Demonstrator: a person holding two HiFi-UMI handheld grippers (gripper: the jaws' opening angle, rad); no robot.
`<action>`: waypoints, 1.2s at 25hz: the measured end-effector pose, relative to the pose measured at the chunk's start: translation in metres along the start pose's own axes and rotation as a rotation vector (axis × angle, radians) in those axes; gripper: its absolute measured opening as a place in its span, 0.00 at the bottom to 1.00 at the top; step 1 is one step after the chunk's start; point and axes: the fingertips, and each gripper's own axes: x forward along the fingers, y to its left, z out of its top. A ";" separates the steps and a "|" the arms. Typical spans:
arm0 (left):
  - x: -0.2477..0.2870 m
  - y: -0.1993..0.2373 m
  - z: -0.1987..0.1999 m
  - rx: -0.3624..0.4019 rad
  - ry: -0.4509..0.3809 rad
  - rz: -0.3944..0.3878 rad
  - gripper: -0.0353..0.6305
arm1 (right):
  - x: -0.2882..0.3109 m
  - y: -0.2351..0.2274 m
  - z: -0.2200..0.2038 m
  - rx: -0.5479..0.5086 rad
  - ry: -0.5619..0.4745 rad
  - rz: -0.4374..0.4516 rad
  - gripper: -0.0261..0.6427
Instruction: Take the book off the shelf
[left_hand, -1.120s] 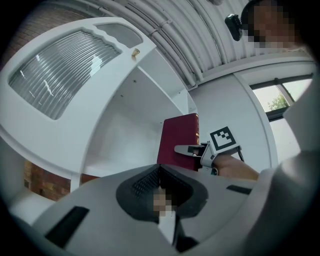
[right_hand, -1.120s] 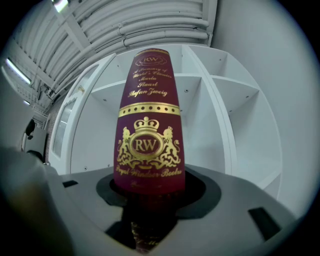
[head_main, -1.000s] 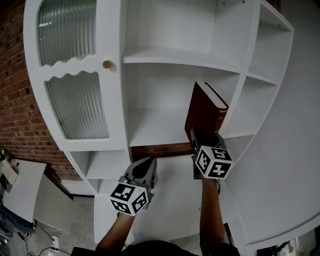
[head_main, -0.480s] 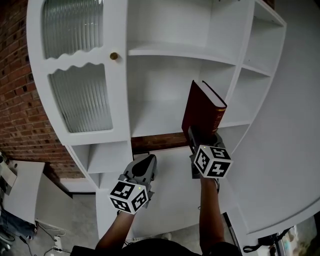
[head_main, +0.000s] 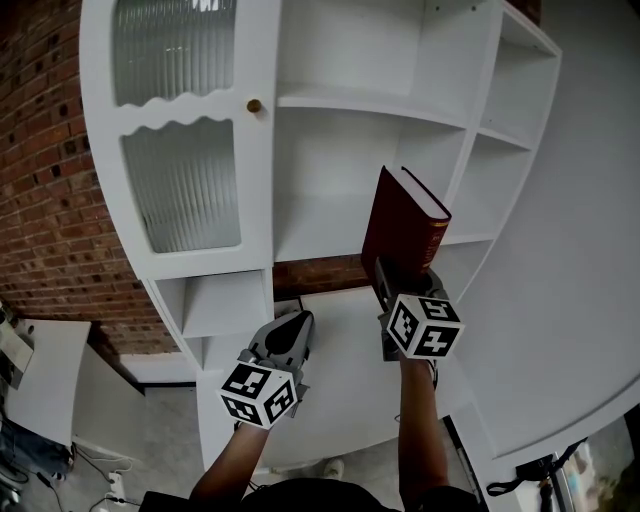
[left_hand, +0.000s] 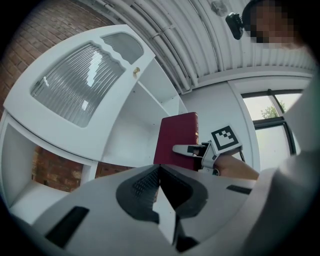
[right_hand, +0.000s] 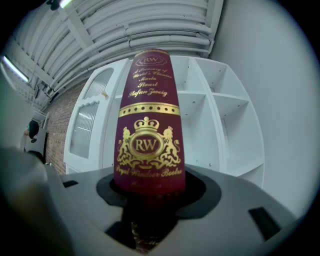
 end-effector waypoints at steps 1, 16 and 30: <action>-0.003 -0.001 0.000 0.001 0.001 -0.003 0.08 | -0.004 0.003 -0.002 0.003 0.003 0.000 0.39; -0.034 -0.012 -0.002 -0.018 0.002 -0.045 0.08 | -0.054 0.015 -0.033 0.033 0.052 -0.029 0.39; -0.032 -0.029 -0.002 -0.018 -0.004 -0.038 0.08 | -0.078 0.011 -0.046 0.072 0.077 0.008 0.39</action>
